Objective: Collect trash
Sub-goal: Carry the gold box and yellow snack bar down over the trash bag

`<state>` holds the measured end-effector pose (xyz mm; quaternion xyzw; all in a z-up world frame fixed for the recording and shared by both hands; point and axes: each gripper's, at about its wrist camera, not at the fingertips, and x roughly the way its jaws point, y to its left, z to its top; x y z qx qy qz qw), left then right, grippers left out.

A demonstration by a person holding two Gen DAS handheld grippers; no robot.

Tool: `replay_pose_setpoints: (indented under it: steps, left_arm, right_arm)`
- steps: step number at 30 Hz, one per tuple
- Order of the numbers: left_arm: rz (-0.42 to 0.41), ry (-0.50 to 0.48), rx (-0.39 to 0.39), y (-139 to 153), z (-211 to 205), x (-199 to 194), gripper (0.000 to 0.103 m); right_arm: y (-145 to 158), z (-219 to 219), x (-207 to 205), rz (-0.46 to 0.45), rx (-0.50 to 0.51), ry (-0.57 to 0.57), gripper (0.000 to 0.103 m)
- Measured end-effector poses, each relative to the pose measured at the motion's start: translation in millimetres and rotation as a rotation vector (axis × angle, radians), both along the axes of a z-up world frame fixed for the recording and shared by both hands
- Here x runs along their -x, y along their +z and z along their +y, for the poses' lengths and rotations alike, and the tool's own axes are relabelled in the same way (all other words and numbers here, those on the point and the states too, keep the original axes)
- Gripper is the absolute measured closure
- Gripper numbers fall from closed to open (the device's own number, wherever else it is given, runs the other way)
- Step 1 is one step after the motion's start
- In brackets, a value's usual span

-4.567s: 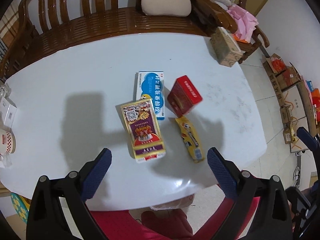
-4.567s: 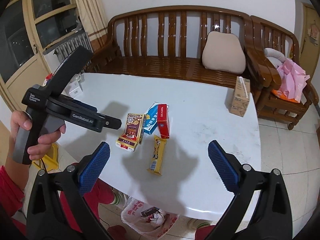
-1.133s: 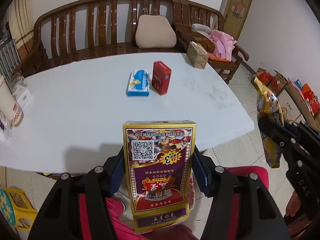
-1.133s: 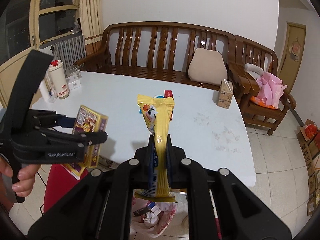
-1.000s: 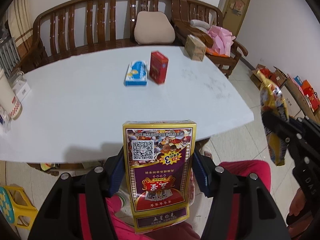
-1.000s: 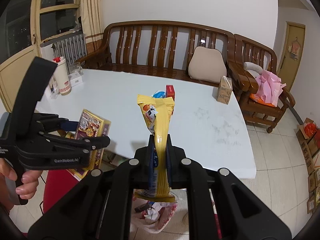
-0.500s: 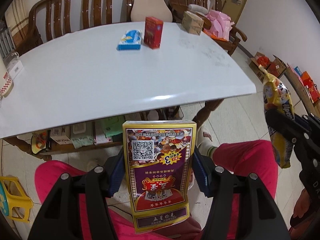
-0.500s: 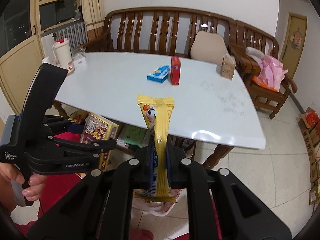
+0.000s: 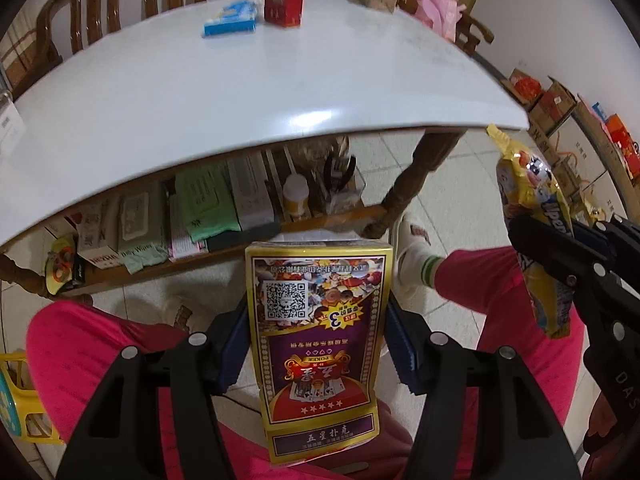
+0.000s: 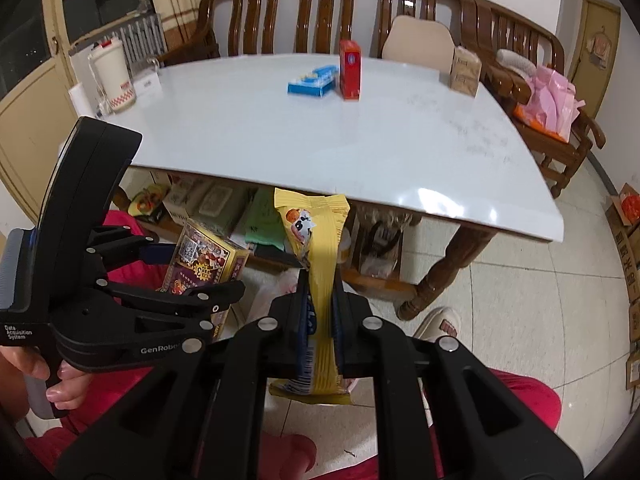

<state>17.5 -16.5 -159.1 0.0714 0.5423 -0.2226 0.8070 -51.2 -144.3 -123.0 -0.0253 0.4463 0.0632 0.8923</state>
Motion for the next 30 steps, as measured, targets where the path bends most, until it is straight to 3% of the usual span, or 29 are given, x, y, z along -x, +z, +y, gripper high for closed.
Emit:
replay_pose_setpoints:
  steps: [13, 30]
  left_arm:
    - [0.185, 0.008, -0.030, -82.7, -12.1, -27.7, 0.044]
    - [0.354, 0.057, -0.082, -168.8, -24.9, -73.7, 0.044]
  right_arm:
    - [-72.3, -17.6, -24.3, 0.156, -0.043, -0.040, 0.092]
    - [-182.3, -24.3, -63.1, 0.388, -0.080, -0.100, 0.092]
